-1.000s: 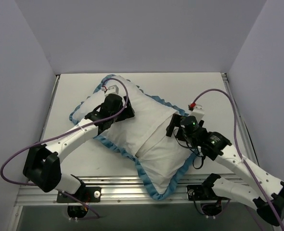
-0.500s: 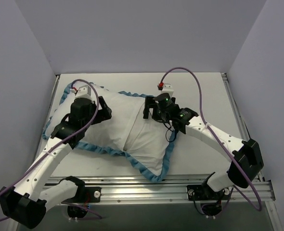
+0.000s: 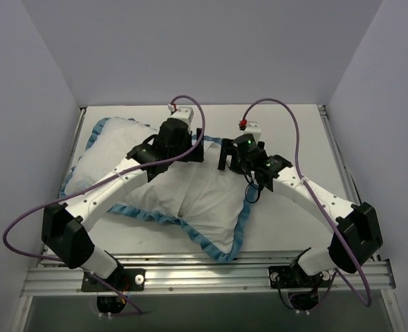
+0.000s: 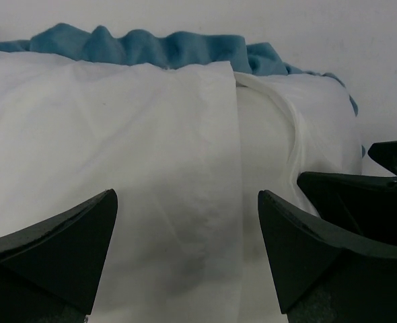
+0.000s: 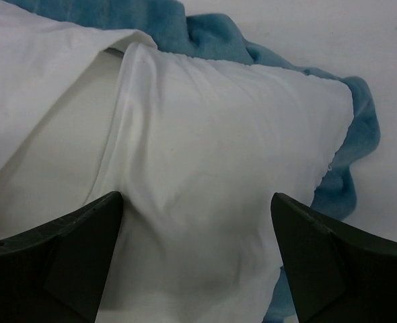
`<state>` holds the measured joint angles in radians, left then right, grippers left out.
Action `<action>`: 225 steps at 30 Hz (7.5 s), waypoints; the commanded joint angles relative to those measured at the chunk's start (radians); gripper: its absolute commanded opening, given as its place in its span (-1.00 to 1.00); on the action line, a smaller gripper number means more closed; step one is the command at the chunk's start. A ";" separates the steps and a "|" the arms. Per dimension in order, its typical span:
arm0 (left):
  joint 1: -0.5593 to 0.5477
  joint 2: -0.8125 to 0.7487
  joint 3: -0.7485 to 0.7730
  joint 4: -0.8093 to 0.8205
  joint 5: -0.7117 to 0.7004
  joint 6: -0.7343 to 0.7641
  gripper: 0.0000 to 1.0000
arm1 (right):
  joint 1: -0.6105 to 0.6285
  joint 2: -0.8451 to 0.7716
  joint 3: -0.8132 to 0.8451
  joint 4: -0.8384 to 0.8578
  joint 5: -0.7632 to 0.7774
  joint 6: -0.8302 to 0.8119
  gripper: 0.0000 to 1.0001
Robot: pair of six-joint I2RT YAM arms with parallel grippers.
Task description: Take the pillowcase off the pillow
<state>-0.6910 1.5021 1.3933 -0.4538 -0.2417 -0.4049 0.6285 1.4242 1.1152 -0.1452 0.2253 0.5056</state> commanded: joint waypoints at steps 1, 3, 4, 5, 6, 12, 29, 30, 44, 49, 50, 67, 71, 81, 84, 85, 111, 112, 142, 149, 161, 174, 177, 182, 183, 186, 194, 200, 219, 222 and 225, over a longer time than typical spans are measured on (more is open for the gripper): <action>-0.036 0.053 0.065 0.014 -0.041 0.003 0.88 | -0.030 -0.044 -0.063 0.032 -0.047 0.014 0.72; -0.039 0.067 0.061 0.004 -0.048 -0.011 0.88 | -0.044 -0.045 -0.078 0.042 -0.067 0.020 0.70; -0.041 0.073 0.047 0.000 -0.047 -0.027 0.88 | -0.046 -0.042 -0.081 0.042 -0.070 0.021 0.70; -0.042 0.072 0.038 0.001 -0.042 -0.034 0.88 | -0.049 -0.044 -0.081 0.041 -0.073 0.019 0.69; -0.045 0.069 0.027 0.001 -0.042 -0.041 0.88 | -0.049 -0.047 -0.078 0.038 -0.075 0.019 0.69; -0.048 0.043 -0.085 0.010 -0.067 -0.089 0.88 | -0.046 -0.076 -0.003 0.030 -0.089 0.033 0.75; -0.047 -0.003 -0.310 0.033 -0.116 -0.189 0.88 | 0.000 0.099 -0.046 0.095 -0.078 0.105 0.81; -0.047 0.000 -0.315 0.035 -0.117 -0.193 0.88 | 0.000 0.099 -0.060 0.091 -0.073 0.106 0.79; -0.002 -0.026 -0.465 0.046 -0.140 -0.353 0.88 | -0.171 -0.134 -0.319 -0.027 0.083 0.142 0.39; 0.008 -0.052 -0.478 0.056 -0.128 -0.361 0.88 | -0.236 -0.151 -0.409 0.039 -0.027 0.137 -0.02; 0.010 -0.057 -0.476 0.058 -0.122 -0.357 0.88 | -0.240 -0.145 -0.425 0.089 -0.053 0.131 -0.24; -0.125 -0.238 -0.280 0.230 0.079 0.105 0.88 | -0.243 -0.080 -0.499 0.728 -0.787 0.094 -1.00; -0.191 -0.188 -0.143 0.184 0.023 0.210 0.88 | -0.242 -0.088 -0.488 0.745 -0.805 0.093 -1.00; -0.212 0.111 0.122 -0.001 -0.106 0.192 0.88 | -0.220 -0.116 -0.466 0.688 -0.773 0.051 -1.00; -0.214 0.185 0.188 -0.062 -0.116 0.154 0.88 | -0.207 -0.128 -0.454 0.647 -0.733 0.018 -1.00; -0.214 0.201 0.200 -0.072 -0.116 0.146 0.88 | -0.202 -0.131 -0.451 0.639 -0.725 0.008 -1.00; -0.269 0.334 0.144 -0.171 -0.056 0.008 0.86 | -0.104 -0.143 -0.405 0.539 -0.537 -0.067 -1.00; -0.271 0.339 0.142 -0.169 -0.056 0.005 0.76 | -0.099 -0.143 -0.407 0.541 -0.535 -0.064 -1.00; -0.246 -0.196 -0.285 -0.007 0.171 0.195 -0.95 | -0.245 -0.225 -0.281 0.185 -0.184 0.033 -1.00; -0.159 -0.399 -0.404 0.050 0.209 0.156 -0.95 | -0.294 -0.232 -0.270 0.128 -0.178 0.042 -1.00; -0.090 -0.295 -0.298 0.283 0.124 0.084 -0.95 | -0.282 -0.235 -0.348 0.174 -0.322 0.011 -1.00; -0.088 0.216 0.174 0.373 -0.057 -0.014 -0.95 | -0.227 -0.217 -0.200 0.040 -0.230 -0.012 -0.57; -0.088 0.293 0.258 0.351 -0.083 -0.003 -0.84 | -0.220 -0.231 -0.143 -0.011 -0.188 -0.024 -0.11; -0.088 0.311 0.335 0.264 -0.081 0.035 0.24 | -0.201 -0.272 -0.097 -0.056 -0.155 -0.030 0.22; -0.091 0.300 0.342 0.250 -0.077 0.070 0.36 | -0.196 -0.281 -0.091 -0.066 -0.141 -0.027 0.23; -0.104 0.241 0.337 0.175 -0.084 0.164 0.65 | -0.167 -0.289 -0.087 -0.077 -0.124 -0.001 0.25; -0.108 0.121 0.196 0.018 0.143 0.454 0.76 | -0.128 -0.344 -0.192 -0.019 -0.096 0.102 0.27; -0.107 0.145 0.130 0.009 0.232 0.479 0.81 | -0.109 -0.370 -0.233 -0.022 -0.112 0.119 0.49; -0.076 0.270 0.104 0.105 0.304 0.290 -0.95 | 0.083 -0.211 -0.183 0.059 0.074 0.202 0.52; -0.076 0.268 0.090 0.122 0.315 0.259 -0.95 | 0.086 -0.183 -0.155 0.079 0.108 0.198 0.51; -0.076 0.268 0.079 0.129 0.314 0.242 -0.95 | 0.089 -0.160 -0.112 0.065 0.143 0.203 0.51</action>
<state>-0.7635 1.7588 1.4960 -0.3607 0.0166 -0.1104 0.7086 1.2560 0.9272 -0.1131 0.2722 0.6926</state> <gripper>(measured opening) 0.051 0.758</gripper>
